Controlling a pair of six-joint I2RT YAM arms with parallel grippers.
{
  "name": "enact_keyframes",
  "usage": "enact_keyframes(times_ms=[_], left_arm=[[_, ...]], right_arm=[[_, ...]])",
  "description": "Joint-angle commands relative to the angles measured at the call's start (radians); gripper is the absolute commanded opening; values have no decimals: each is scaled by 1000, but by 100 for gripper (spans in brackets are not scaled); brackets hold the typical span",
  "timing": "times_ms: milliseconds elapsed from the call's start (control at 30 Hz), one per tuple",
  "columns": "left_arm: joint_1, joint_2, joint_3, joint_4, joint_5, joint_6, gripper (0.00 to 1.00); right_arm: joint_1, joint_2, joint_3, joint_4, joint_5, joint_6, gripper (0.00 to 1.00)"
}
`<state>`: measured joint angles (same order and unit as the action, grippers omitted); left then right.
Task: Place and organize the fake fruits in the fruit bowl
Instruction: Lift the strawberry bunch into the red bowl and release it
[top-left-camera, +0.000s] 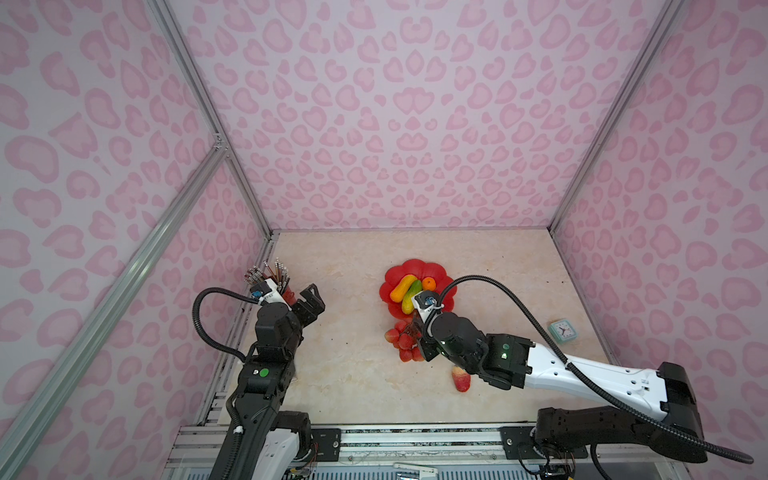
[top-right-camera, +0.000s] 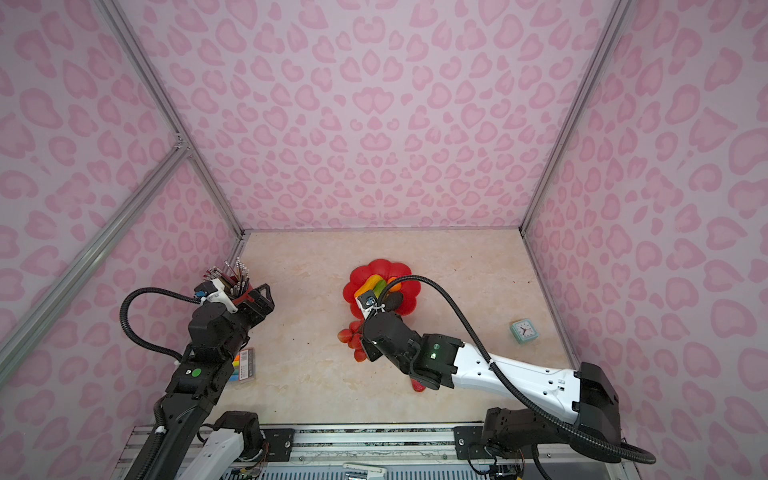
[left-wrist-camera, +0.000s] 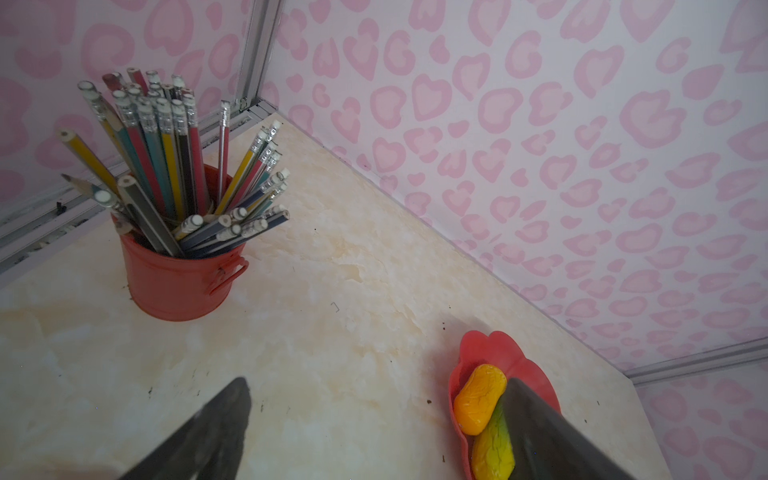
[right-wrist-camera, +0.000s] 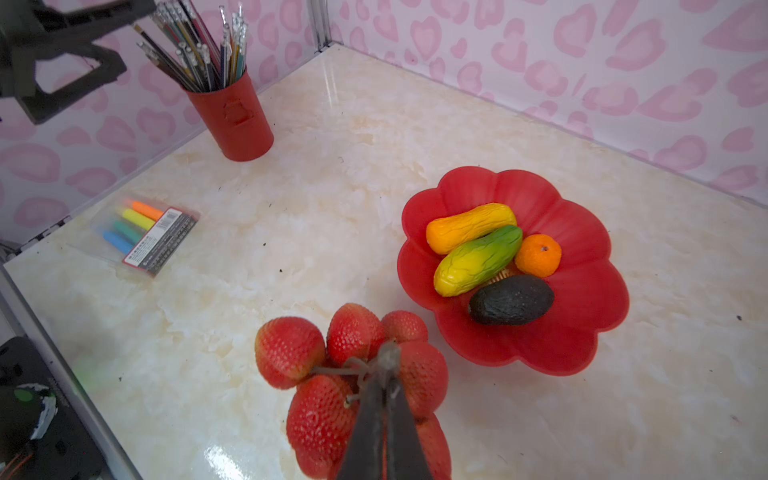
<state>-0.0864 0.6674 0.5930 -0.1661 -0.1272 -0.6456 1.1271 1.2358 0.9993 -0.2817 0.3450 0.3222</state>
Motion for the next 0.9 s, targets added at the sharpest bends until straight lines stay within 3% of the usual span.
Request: enact_keyframes(times_ms=[0,367,867], left_arm=[[1,-3,-5,23,7,-8,96],[1,-2,-6,22,8,-2,95],[1,14,-10,22,-11,6,95]], right_arm=[[-38,-7,25,36,29,10,0],[-196,115,179,18,-107,-89,0],[-437,440,268,135,-406,-63,0]])
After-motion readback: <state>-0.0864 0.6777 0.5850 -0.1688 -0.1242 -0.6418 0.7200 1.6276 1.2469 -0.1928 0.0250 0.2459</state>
